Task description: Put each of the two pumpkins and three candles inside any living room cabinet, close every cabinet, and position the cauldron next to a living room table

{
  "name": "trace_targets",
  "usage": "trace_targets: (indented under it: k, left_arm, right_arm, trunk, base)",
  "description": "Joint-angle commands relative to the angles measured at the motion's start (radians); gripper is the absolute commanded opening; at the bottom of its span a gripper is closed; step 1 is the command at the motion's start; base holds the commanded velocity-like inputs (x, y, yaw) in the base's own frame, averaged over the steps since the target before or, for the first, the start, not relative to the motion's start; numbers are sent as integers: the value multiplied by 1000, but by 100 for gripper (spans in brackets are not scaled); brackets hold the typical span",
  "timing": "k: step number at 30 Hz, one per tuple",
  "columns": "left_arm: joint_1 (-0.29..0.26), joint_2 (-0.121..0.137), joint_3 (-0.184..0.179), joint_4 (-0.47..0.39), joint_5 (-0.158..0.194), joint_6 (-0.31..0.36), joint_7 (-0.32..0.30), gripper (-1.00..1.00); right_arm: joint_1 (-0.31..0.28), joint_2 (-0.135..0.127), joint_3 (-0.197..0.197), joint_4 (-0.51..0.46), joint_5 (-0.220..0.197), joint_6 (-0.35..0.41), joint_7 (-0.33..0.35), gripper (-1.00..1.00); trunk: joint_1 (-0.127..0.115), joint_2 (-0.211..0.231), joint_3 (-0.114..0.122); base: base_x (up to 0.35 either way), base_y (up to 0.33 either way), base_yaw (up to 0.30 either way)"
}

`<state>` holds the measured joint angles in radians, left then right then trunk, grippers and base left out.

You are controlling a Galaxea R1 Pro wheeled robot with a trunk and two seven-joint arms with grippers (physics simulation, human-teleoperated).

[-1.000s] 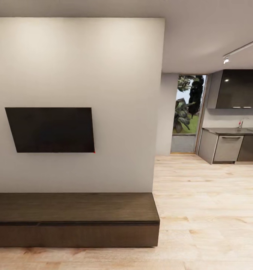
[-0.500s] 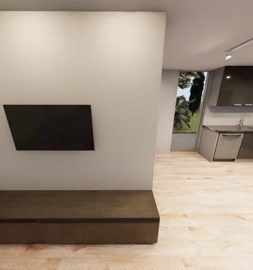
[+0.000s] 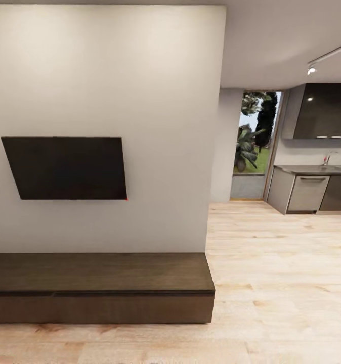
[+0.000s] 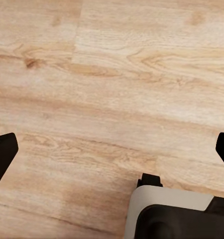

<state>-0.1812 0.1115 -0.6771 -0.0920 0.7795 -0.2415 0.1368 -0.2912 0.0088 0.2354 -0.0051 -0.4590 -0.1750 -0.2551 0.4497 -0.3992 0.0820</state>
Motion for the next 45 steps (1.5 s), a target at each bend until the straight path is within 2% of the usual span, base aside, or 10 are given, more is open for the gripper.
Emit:
trace_targets:
  k: [1,26,40,45]
  left_arm:
    - [0,0,-9,-2,4,-1,6,100]
    - [7,2,-9,-2,4,-2,6,100]
    - [36,7,-9,-2,2,-3,6,100]
    - [54,9,-9,-2,1,-31,6,100]
  right_arm:
    - [0,0,9,1,-9,-3,-3,100]
    - [7,1,9,18,-9,-3,-3,100]
    - [63,1,9,19,-6,-4,-2,100]
    - [86,0,9,19,2,-4,-1,100]
  trunk:
    - [0,-1,-2]
    - [0,-1,-43]
    - [0,-1,-67]
    - [0,-1,-75]
  base:
    - [0,0,0]
    - [0,0,0]
    - [0,0,0]
    - [0,0,0]
